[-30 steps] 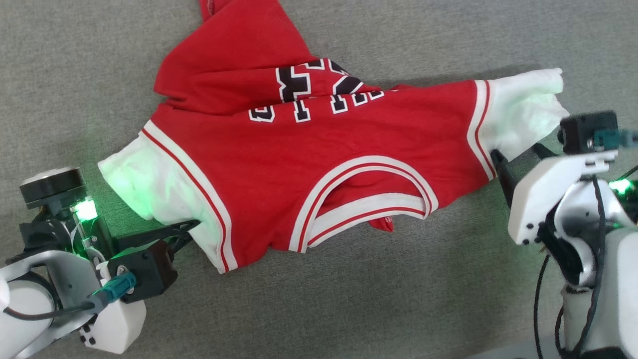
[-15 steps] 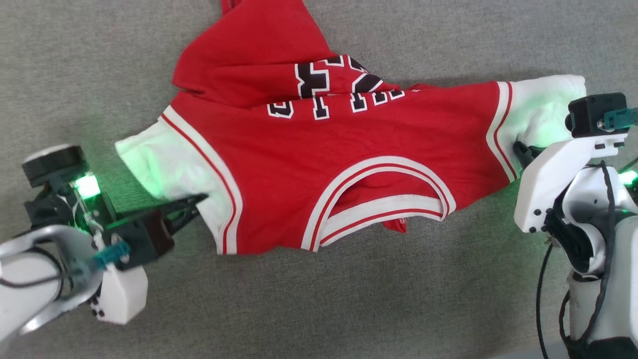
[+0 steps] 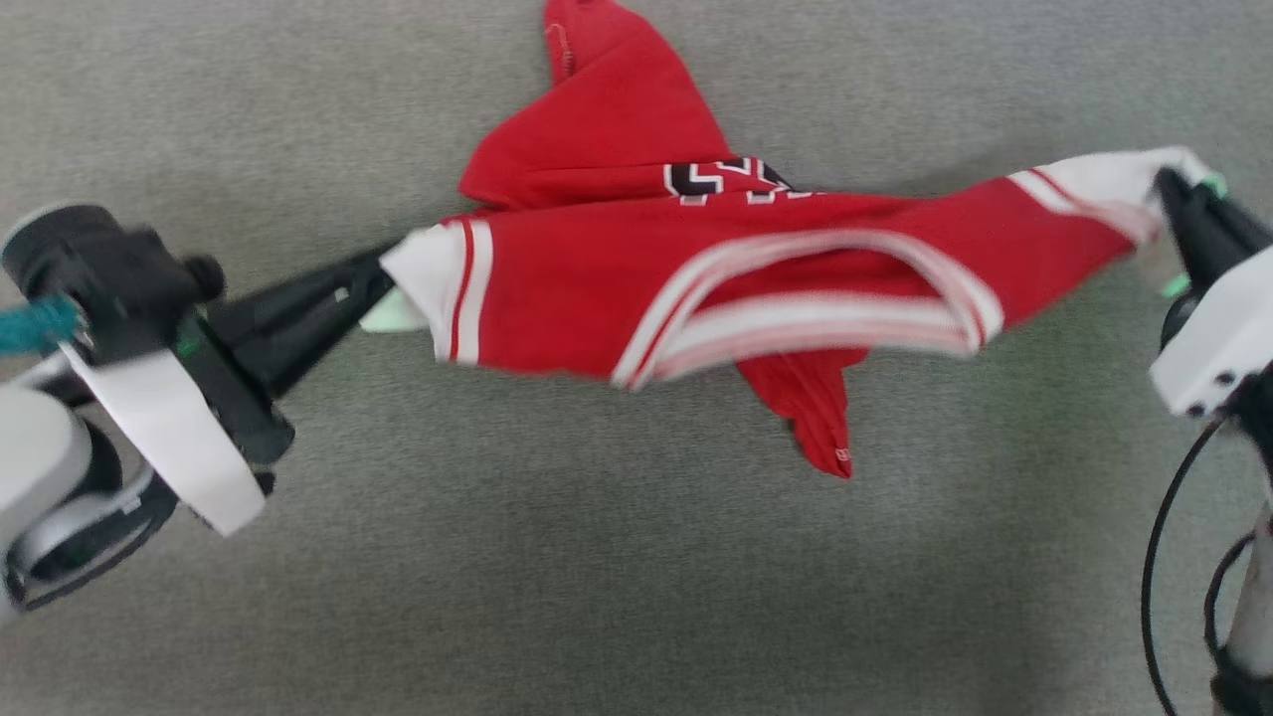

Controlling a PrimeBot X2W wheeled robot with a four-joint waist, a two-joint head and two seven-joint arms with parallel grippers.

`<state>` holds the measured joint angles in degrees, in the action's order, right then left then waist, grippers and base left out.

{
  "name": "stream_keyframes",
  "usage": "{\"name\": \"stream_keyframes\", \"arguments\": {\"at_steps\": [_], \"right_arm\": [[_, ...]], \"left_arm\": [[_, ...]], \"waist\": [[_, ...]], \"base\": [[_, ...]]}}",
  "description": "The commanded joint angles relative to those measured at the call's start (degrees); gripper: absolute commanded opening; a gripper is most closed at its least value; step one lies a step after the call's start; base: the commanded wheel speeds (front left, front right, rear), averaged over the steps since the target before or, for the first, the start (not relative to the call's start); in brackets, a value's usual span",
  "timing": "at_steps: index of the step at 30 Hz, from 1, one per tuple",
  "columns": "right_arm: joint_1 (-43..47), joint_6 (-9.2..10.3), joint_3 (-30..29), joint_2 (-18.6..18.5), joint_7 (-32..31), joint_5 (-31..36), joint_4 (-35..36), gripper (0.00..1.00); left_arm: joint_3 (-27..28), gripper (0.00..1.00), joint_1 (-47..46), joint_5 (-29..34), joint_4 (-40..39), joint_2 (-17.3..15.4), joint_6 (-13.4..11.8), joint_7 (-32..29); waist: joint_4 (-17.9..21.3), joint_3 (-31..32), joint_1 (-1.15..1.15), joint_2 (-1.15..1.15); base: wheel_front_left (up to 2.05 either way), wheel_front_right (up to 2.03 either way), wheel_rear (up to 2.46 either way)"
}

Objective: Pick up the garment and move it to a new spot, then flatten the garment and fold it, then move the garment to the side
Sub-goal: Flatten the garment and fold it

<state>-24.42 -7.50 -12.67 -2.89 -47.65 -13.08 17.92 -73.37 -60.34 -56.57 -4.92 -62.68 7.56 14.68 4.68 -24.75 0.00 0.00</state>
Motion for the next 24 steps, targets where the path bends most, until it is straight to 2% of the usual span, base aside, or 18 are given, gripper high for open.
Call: {"name": "stream_keyframes", "arguments": {"at_steps": [1, 5, 9, 10, 14, 19, 24], "right_arm": [[-2.9, 0.03, -0.6, 0.0, 0.3, -0.4, -0.4, 0.00], [-11.5, 0.04, -1.9, 0.0, 2.8, -3.8, -5.9, 0.00], [-24.4, 0.03, -2.9, 0.0, 7.2, -5.3, -15.9, 0.00], [-24.4, 0.03, -2.9, 0.0, 7.2, -5.3, -15.9, 0.00], [-39.2, 0.03, -3.8, -0.1, 13.2, -2.9, -27.9, 0.00], [-56.4, 0.04, -5.0, -0.1, 23.1, 1.4, -40.7, 0.00], [-67.5, 0.10, -7.3, -0.2, 33.2, 4.9, -52.6, 0.00]], "left_arm": [[0.7, 0.00, -1.7, -4.1, 0.3, 0.9, -0.2, 0.5], [2.7, 0.00, -5.8, -10.9, 2.7, 2.1, -0.2, 0.6], [4.0, 0.00, -12.8, -17.0, 8.4, 3.6, -0.2, 0.6], [4.0, 0.00, -12.8, -17.0, 8.4, 3.6, -0.2, 0.6], [5.0, 0.00, -21.8, -21.2, 16.0, 5.7, -0.2, -0.8], [7.8, 0.00, -33.6, -23.5, 26.1, 8.6, -0.2, -1.0], [11.8, 0.00, -40.5, -26.7, 32.9, 12.2, -0.2, 0.0]], "waist": [[-1.2, -0.1, 0.00, 0.00], [-2.3, -2.1, 0.00, 0.00], [-2.9, -4.6, 0.00, 0.00], [-2.9, -4.6, 0.00, 0.00], [-2.9, -6.5, 0.00, 0.00], [-2.9, -7.3, 0.00, 0.00], [-2.9, -5.5, 0.00, 0.00]], "base": [[0.00, 0.00, 0.00], [0.00, 0.00, 0.00], [0.00, 0.00, 0.00], [0.00, 0.00, 0.00], [0.00, 0.00, 0.00], [0.00, 0.00, 0.00], [0.00, 0.00, 0.00]]}}
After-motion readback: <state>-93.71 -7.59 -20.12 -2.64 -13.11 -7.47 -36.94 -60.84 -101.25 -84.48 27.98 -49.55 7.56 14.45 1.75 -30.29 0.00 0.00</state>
